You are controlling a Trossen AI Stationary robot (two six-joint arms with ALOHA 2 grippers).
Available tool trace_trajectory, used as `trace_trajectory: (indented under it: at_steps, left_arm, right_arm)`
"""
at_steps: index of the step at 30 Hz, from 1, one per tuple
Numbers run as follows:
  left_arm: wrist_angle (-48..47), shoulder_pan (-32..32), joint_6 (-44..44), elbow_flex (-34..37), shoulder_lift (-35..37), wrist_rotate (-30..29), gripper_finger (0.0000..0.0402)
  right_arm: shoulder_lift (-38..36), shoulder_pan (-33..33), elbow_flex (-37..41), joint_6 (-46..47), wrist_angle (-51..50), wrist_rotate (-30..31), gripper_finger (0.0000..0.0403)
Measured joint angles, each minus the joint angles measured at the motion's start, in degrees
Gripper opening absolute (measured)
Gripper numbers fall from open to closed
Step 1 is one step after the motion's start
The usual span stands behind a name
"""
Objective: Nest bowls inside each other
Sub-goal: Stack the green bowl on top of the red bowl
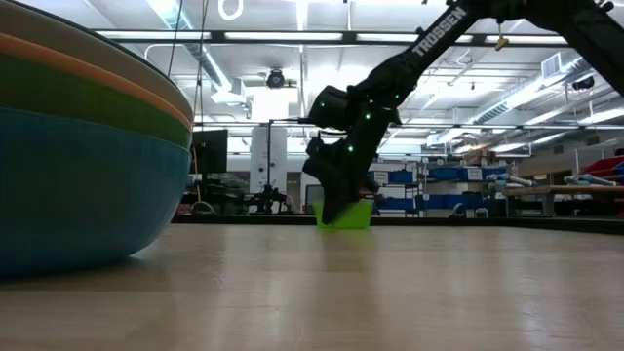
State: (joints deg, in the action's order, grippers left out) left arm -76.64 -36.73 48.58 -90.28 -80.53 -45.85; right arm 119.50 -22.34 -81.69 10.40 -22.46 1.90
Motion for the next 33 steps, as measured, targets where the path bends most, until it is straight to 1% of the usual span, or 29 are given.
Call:
trace_trajectory:
  at_steps: [2, 3, 7, 8, 9, 12, 15, 18, 21, 24, 26, 29, 33]
  left_arm:
    - [0.0, 0.0, 0.0, 0.0, 0.0, 0.0, 0.0067]
    - [0.0, 0.0, 0.0, 0.0, 0.0, 0.0, 0.0067]
    - [0.0, 0.0, -0.1, 0.0, 0.0, -0.1, 0.0067]
    - [0.0, 0.0, -0.1, 0.0, 0.0, -0.2, 0.0067]
    - [0.1, 0.0, -0.1, 0.0, 0.0, -0.2, 0.0067]
    - [0.0, 0.0, -0.1, 0.0, 0.0, -0.3, 0.0067]
    - [0.0, 0.0, -0.2, 0.0, 0.0, -1.0, 0.0067]
    - [0.1, 0.0, -0.3, 0.0, 0.0, -1.7, 0.0067]
    - [0.8, 0.0, -0.3, 0.0, 0.0, -4.5, 0.0067]
    - [1.9, 0.0, -0.4, 0.0, 0.0, -9.2, 0.0067]
    - [2.4, 0.0, -0.4, -0.3, 0.0, -12.3, 0.0067]
    - [3.0, 0.0, -0.4, -2.0, 0.0, -16.0, 0.0067]
    - [4.8, -0.3, -0.5, -4.3, 0.0, -19.3, 0.0067]
  right_arm:
    - [0.1, 0.2, 0.0, -1.1, -0.3, -1.0, 0.0021]
    - [0.0, 0.4, -0.1, -2.1, 0.0, -1.1, 0.0012]
    - [-2.4, 1.6, -0.1, -3.1, -1.2, -0.5, 0.0003]
    - [-3.8, 2.4, -0.1, -3.2, -1.3, -0.9, 0.0002]
    - [-5.6, 3.5, -0.1, -4.3, -1.0, -2.6, 0.0002]
    - [-12.7, 9.4, -0.2, -5.9, 1.0, -10.8, 0.0001]
    - [-18.4, 17.5, -0.3, -6.3, 3.0, -18.3, 0.0001]
    - [-21.2, 26.7, -0.3, -5.7, 8.7, -20.6, 0.0001]
    - [-20.4, 34.2, -0.3, -4.4, 16.7, -21.1, 0.0]
    - [-17.2, 38.3, -0.2, -2.3, 25.9, -19.3, 0.0]
    - [-14.8, 38.8, -0.6, -1.4, 29.8, -17.7, 0.0]
    - [-10.4, 38.4, -3.6, -0.3, 32.1, -15.7, 0.0]
    - [-4.4, 37.8, -8.7, 1.2, 33.0, -18.7, 0.0]
